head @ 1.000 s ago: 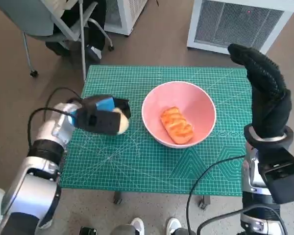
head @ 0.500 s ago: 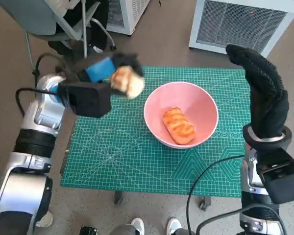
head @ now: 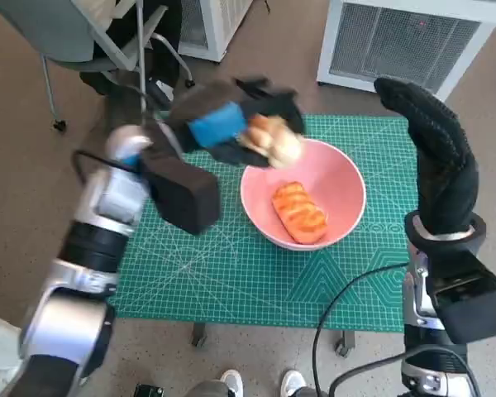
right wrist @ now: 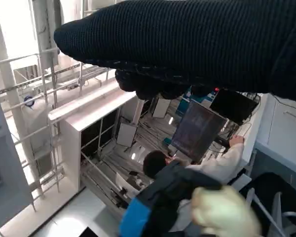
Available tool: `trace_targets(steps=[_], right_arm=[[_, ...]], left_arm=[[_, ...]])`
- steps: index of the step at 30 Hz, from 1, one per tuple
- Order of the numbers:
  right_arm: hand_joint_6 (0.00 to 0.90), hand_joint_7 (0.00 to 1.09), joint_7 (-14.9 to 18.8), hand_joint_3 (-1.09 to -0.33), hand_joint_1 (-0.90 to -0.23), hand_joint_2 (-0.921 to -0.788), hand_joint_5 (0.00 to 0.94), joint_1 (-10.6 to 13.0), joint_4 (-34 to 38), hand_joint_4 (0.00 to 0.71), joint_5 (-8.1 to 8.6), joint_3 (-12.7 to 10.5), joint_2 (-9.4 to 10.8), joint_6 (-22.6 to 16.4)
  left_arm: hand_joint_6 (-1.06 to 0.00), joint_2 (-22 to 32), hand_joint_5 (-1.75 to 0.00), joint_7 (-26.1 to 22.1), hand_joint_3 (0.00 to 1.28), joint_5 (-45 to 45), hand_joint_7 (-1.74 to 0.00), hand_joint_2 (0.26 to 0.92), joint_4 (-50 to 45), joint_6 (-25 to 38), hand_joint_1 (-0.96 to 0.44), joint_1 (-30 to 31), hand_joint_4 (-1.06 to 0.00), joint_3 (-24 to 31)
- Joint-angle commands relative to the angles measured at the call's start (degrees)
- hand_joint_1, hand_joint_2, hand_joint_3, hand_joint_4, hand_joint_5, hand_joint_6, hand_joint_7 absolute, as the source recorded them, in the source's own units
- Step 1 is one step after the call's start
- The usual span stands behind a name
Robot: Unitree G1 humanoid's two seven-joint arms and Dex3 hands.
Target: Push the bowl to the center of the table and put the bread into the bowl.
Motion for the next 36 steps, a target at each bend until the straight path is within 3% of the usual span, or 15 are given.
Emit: trace_targets(steps=[1, 10, 24, 30, 36], right_arm=[[0.019, 0.69, -0.2, -0.718, -0.560, -0.921, 0.005, 1.7, -1.1, 0.307, -0.22, 0.3, 0.3, 1.3], [0.019, 0.70, 0.4, -0.716, -0.570, -0.921, 0.005, 3.0, -2.5, 0.307, 0.82, -0.2, -0.3, 1.4], [0.016, 0.70, 0.2, -0.720, -0.563, -0.921, 0.000, 2.1, -0.4, 0.299, 0.32, -0.6, -0.8, -0.4], [0.017, 0.69, 0.0, -0.724, -0.562, -0.921, 0.000, 1.5, 0.0, 0.299, 0.01, -0.6, -0.7, -0.6], [0.015, 0.69, 0.0, -0.726, -0.562, -0.921, 0.001, 0.9, -0.5, 0.300, 0.01, -0.6, -0.8, -0.2]], left_arm=[[-0.35, -0.5, -0.08, 0.1, 0.05, 3.7, -0.20, 0.919, 2.6, 1.0, -0.20, -1.3, -0.25, -2.8], [-0.26, -2.7, 0.00, 4.2, 0.06, 7.9, -0.06, 0.921, 7.2, 0.5, -0.37, -1.3, -0.11, -5.4], [-0.17, -3.5, 0.00, 3.5, 0.06, 4.5, -0.01, 0.921, 12.4, -2.3, -0.40, -1.7, -0.01, -3.6], [-0.17, -3.1, -0.01, 1.3, 0.06, 0.1, -0.01, 0.921, 10.8, -2.2, -0.37, -1.2, -0.02, -0.7], [-0.26, -3.5, -0.05, 2.4, 0.09, -7.7, -0.05, 0.921, 7.0, -5.7, -0.35, 1.9, -0.12, 5.3]])
